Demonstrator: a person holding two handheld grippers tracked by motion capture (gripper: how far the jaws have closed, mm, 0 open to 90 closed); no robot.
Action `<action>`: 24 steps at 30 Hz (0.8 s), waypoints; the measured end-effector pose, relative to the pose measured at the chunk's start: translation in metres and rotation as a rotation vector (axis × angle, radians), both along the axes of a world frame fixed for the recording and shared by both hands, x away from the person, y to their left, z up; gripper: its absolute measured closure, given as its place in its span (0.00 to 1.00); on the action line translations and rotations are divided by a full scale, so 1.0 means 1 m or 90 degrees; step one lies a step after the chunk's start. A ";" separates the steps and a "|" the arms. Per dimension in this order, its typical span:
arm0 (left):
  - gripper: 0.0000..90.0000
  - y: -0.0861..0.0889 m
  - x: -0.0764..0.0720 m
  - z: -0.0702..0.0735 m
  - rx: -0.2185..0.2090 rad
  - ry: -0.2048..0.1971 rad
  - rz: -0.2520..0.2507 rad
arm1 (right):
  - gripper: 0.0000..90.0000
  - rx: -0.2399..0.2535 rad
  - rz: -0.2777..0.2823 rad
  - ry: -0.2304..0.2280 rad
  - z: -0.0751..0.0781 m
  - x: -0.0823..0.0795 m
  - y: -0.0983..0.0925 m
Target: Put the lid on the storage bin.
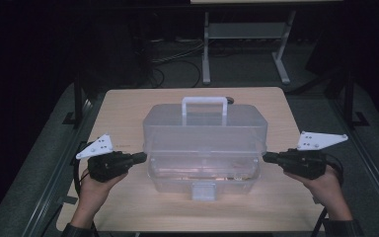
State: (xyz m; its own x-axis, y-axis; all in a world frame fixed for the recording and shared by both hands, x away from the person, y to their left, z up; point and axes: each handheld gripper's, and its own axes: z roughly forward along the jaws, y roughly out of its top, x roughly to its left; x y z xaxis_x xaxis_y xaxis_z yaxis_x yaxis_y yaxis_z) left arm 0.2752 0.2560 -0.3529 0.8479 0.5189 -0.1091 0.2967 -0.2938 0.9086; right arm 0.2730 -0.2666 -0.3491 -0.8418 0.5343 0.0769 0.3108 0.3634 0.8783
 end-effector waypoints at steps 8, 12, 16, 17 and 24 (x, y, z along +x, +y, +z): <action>1.00 0.003 -0.006 -0.010 0.001 0.008 0.006 | 1.00 -0.005 -0.005 0.008 -0.011 -0.006 0.000; 1.00 0.004 -0.009 -0.019 0.004 0.020 0.007 | 1.00 -0.013 -0.006 0.011 -0.017 -0.009 0.000; 1.00 0.005 -0.012 -0.027 0.007 0.028 0.006 | 1.00 -0.024 -0.009 0.019 -0.023 -0.011 0.000; 1.00 0.005 -0.012 -0.028 0.007 0.029 0.007 | 1.00 -0.025 -0.008 0.022 -0.025 -0.011 0.000; 1.00 0.004 -0.015 -0.036 0.019 0.043 0.007 | 1.00 -0.042 -0.008 0.034 -0.035 -0.013 0.002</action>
